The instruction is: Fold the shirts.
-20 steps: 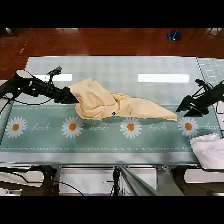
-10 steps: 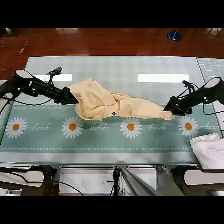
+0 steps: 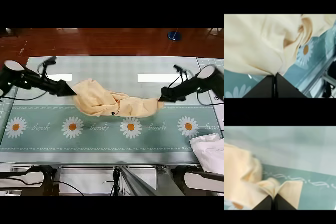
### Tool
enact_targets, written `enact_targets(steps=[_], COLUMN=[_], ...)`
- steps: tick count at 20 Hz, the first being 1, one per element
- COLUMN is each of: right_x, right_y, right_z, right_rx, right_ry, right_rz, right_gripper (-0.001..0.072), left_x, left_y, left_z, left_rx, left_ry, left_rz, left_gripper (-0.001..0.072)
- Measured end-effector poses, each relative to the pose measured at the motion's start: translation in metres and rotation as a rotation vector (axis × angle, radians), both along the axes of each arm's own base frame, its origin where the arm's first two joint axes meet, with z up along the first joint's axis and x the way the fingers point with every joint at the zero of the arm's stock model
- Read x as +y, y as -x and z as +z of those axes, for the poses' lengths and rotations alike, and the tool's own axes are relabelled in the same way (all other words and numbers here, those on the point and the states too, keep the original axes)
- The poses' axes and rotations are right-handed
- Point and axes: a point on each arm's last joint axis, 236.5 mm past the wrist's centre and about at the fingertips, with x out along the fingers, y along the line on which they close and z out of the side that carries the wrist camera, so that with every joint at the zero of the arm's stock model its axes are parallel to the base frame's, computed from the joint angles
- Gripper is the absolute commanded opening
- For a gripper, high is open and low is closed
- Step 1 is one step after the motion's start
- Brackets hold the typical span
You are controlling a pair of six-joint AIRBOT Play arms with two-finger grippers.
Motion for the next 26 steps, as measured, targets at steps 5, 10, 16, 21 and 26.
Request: enact_targets(steps=[5,10,16,21,26], right_x=[-0.003,-0.016,-0.029,-0.032,-0.058], right_y=[-0.040,0.009,0.099,0.141,0.114], right_z=[0.207,0.423,0.550,0.578,0.504], right_rx=[-0.557,-1.085,-1.410,-1.483,-1.188], right_ry=[0.052,0.127,0.134,0.092,0.250], right_rz=[-0.004,-0.094,-0.228,-0.296,-0.306], right_gripper=[0.0016,0.0016,0.0016,0.0016,0.0016], left_x=[0.002,0.004,0.012,0.017,0.025], left_y=[-0.027,0.026,0.134,0.197,0.184], left_z=[0.176,0.379,0.499,0.522,0.459], left_rx=[-0.459,-0.981,-1.349,-1.416,-1.147], left_ry=[-0.037,-0.068,-0.082,-0.081,-0.142], left_rz=[0.035,0.140,0.286,0.366,0.380], left_gripper=[0.0025,0.0025,0.0026,0.0025,0.0026])
